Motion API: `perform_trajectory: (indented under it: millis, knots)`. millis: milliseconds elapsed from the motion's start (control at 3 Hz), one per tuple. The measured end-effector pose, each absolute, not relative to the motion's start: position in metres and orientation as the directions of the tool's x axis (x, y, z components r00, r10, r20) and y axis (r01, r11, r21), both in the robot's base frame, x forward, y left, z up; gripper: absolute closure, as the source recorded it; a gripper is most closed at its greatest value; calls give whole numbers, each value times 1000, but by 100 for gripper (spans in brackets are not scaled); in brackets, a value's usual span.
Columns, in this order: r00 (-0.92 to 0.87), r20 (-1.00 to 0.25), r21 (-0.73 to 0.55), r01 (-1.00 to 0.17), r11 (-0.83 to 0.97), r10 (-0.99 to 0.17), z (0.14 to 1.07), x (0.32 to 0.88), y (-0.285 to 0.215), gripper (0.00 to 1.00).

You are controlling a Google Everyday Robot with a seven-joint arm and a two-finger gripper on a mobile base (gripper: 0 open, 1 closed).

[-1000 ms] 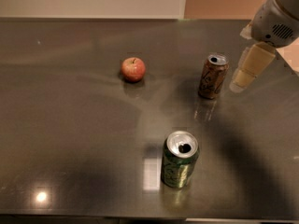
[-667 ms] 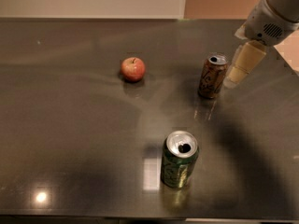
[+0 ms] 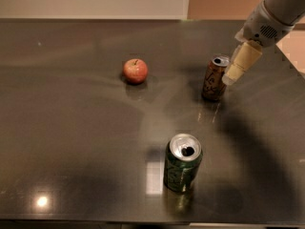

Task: Move orange can near green can

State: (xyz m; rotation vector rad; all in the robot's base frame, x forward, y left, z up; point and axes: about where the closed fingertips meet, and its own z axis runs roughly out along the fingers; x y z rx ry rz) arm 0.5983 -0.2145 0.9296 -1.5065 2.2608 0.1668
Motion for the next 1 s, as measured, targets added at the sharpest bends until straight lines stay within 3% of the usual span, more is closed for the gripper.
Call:
perform_trajectory:
  millis: [1000]
  knots:
    - [-333,-424,-64,-917,395,-842,908,599,-206,0]
